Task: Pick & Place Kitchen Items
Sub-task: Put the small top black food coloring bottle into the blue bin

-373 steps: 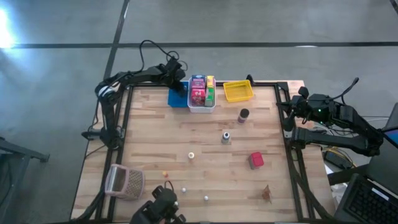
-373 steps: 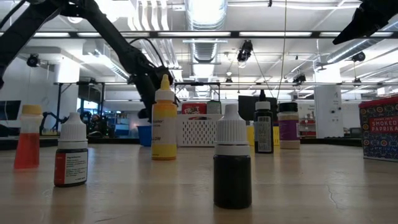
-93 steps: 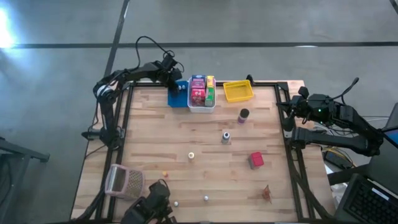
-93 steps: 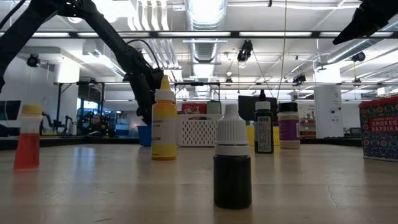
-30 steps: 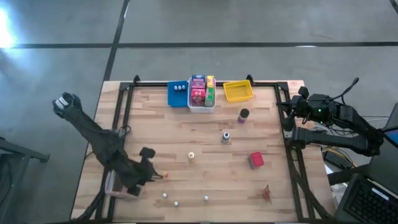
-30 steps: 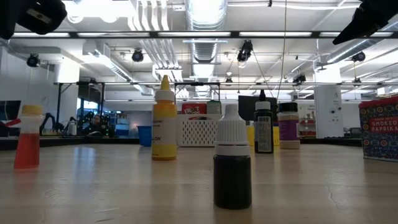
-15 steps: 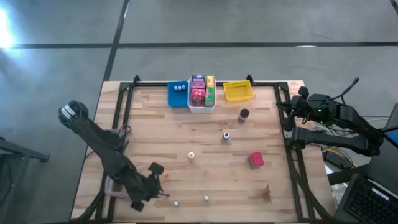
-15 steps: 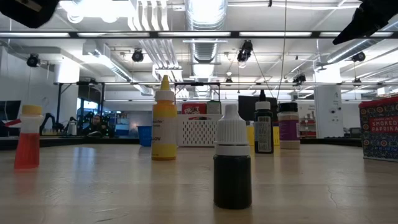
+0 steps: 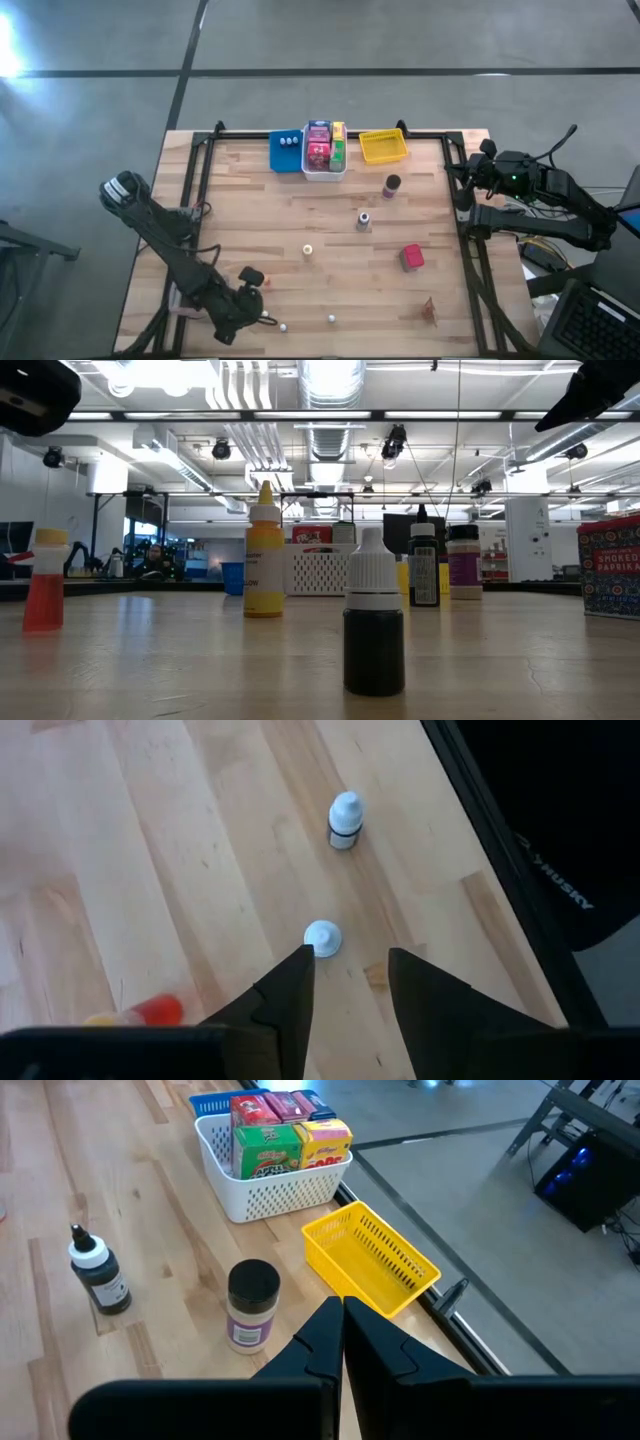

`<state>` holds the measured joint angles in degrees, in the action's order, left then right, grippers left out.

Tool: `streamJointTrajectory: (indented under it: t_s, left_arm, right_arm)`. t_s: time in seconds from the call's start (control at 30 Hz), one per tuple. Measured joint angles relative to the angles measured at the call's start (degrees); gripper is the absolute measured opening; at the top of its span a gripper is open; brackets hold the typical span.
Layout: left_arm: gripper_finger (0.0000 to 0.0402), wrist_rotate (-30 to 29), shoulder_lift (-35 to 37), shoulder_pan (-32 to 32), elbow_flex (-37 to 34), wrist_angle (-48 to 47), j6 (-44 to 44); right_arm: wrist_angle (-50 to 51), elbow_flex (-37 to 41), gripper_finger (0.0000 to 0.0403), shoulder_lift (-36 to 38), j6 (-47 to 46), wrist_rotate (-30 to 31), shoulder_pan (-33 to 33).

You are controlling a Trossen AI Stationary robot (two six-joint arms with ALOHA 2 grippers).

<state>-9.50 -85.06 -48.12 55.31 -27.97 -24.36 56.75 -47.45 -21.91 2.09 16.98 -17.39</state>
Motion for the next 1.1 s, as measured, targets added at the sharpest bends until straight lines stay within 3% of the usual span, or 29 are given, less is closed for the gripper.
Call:
streamJointTrajectory:
  t_s: [0.3, 0.63, 1.1]
  left_arm:
    - [0.0136, -4.4, -0.2, 0.8, -0.2, 0.5, -0.1]
    - [0.0182, -2.5, -3.3, 1.0, -0.1, 1.2, -1.0]
    - [0.0181, -1.6, -7.1, 1.5, -0.2, 3.2, -2.4]
  right_arm:
    - [0.0, 0.0, 0.0008, 0.0, 0.0, 0.0, 0.0]
    - [0.0, 0.0, 0.0008, 0.0, -0.1, 0.0, 0.0]
    - [0.0, 0.0, 0.0008, 0.0, 0.0, 0.0, 0.0]
